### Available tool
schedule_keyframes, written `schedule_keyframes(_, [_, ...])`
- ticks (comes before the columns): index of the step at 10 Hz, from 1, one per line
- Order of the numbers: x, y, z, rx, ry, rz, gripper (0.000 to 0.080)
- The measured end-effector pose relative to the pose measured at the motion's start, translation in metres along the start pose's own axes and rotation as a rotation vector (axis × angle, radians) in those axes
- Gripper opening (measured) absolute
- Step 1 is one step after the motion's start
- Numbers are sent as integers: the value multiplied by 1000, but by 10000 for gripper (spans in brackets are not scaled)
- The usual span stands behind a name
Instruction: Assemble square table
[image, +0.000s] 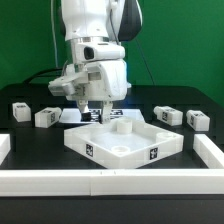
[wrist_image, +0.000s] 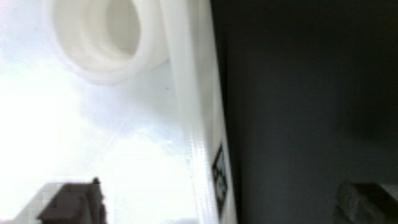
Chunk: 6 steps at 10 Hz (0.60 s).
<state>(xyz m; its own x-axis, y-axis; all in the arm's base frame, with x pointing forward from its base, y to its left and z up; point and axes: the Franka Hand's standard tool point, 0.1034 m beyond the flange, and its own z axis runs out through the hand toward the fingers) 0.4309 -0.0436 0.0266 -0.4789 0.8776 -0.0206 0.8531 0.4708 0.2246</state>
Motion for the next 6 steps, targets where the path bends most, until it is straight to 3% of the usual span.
schedule_keyframes(4, [2, -1, 2, 2, 5, 26, 622])
schedule_keyframes(6, [3, -1, 2, 2, 6, 25, 268])
